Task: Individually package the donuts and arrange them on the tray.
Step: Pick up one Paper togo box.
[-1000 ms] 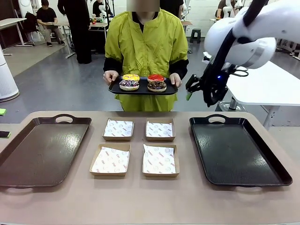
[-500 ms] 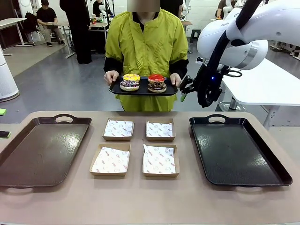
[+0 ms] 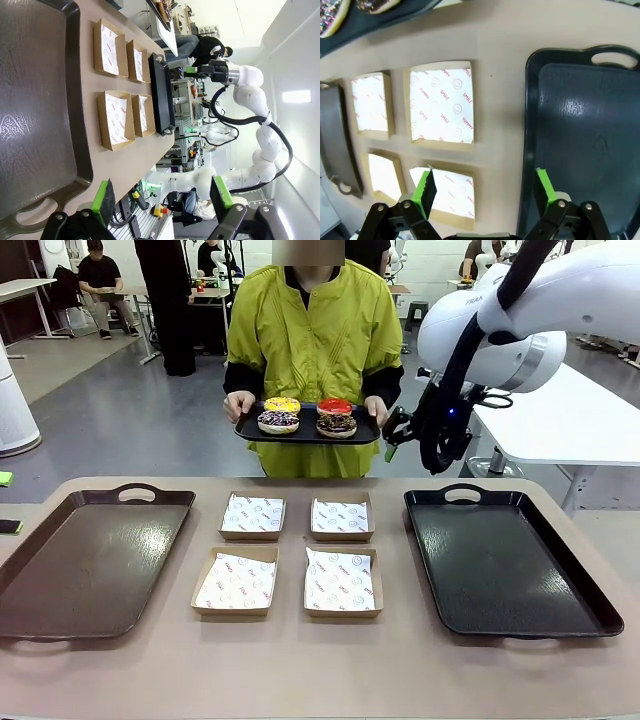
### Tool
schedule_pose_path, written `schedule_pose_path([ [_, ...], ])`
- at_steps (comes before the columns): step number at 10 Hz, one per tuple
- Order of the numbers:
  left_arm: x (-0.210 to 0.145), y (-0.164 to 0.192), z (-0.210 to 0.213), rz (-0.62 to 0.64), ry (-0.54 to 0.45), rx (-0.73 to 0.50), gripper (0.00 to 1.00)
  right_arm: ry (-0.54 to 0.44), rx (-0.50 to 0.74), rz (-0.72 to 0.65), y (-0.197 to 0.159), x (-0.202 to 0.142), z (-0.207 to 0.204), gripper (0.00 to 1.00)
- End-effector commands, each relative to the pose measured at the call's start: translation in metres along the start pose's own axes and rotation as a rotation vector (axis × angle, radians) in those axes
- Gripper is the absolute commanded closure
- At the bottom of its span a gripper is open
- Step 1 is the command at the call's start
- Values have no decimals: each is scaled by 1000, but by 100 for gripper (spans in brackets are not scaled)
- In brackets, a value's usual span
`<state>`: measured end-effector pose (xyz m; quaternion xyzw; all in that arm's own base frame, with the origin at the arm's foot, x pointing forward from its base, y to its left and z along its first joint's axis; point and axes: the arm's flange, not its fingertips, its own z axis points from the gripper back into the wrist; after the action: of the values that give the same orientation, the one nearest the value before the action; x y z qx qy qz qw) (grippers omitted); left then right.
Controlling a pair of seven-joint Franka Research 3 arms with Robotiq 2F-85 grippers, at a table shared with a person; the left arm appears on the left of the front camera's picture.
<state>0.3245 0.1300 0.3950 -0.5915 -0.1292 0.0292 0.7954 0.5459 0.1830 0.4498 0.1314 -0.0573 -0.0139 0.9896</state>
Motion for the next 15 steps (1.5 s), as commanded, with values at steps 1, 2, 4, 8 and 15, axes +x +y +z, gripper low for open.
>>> schedule_pose_path([
  [1, 1, -1, 0, -5, -12, -15, 0, 25, -101, -13, 24, 31, -27, 0],
  [2, 1, -1, 0, -5, -12, -15, 0, 20, -134, -27, 33, 40, -41, 0],
  [4, 1, -1, 0, -5, -12, -15, 0, 39, -187, -10, 52, 50, -75, 0],
  [8, 1, -1, 0, -5, -12, -15, 0, 68, -227, 23, 67, 52, -120, 0],
  [15, 1, -1, 0, -5, -12, -15, 0, 50, -209, 65, 60, 46, -149, 100],
])
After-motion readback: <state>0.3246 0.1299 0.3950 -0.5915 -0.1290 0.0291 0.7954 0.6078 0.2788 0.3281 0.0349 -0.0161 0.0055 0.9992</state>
